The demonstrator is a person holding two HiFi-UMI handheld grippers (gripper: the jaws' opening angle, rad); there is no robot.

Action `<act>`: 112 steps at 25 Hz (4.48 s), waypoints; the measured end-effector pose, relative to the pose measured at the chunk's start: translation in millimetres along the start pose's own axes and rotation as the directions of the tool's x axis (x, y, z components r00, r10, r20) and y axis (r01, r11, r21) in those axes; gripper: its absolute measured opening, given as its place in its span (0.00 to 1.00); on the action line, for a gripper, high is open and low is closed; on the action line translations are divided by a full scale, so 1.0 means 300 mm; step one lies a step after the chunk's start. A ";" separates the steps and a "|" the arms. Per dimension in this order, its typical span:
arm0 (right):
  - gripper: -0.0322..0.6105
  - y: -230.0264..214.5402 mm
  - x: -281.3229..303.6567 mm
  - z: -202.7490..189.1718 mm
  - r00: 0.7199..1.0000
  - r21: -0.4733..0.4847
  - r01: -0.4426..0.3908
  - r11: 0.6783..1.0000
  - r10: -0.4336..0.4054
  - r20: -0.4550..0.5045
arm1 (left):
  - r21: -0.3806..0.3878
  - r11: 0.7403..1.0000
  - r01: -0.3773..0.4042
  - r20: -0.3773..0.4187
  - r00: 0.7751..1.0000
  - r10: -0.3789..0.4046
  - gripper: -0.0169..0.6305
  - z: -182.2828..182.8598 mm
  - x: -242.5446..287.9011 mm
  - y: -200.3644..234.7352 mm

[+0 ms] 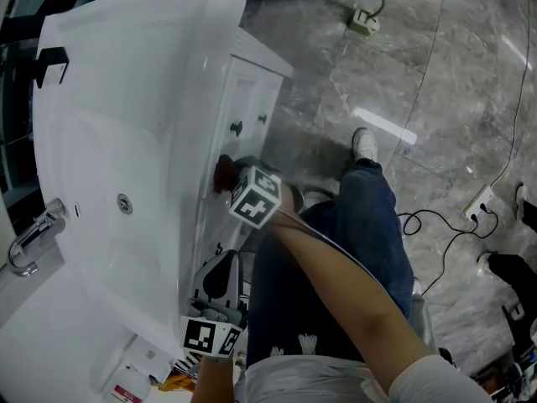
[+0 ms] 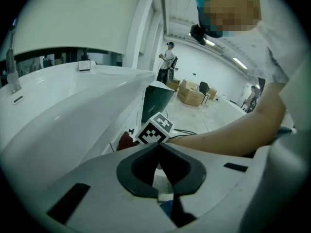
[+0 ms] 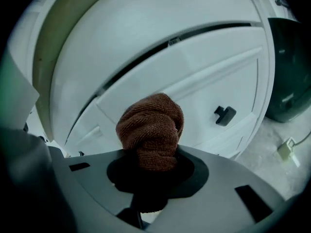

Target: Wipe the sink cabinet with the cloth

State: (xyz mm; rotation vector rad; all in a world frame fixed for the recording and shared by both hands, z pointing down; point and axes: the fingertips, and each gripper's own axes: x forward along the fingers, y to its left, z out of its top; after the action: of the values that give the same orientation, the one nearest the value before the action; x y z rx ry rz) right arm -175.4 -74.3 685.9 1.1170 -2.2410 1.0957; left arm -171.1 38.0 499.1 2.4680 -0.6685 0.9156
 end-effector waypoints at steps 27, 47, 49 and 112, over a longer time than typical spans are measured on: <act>0.20 -0.476 0.155 -0.115 0.997 0.089 0.039 0.995 -0.034 -0.063 | -0.037 0.996 -0.077 0.000 0.997 0.077 0.04 0.001 0.220 -0.005; 0.19 -0.849 -0.027 0.097 0.989 0.095 0.149 0.984 -0.149 -0.006 | -0.060 0.997 -0.040 0.031 0.999 0.042 0.04 0.129 0.376 -0.052; 0.19 -0.837 -0.045 0.122 0.987 0.087 0.156 0.984 -0.157 0.012 | -0.066 0.997 -0.037 0.032 0.999 0.039 0.04 0.122 0.372 -0.051; 0.18 -0.117 -0.220 0.236 0.970 -0.103 0.210 0.972 -0.194 0.146 | -0.047 0.984 0.173 -0.014 0.985 -0.173 0.04 -0.110 -0.012 -0.145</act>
State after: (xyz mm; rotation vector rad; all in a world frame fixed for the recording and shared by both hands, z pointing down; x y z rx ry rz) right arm -108.7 -111.6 616.8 1.3697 -2.2005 0.8171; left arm -164.8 91.3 510.2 2.4296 -0.4549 0.8459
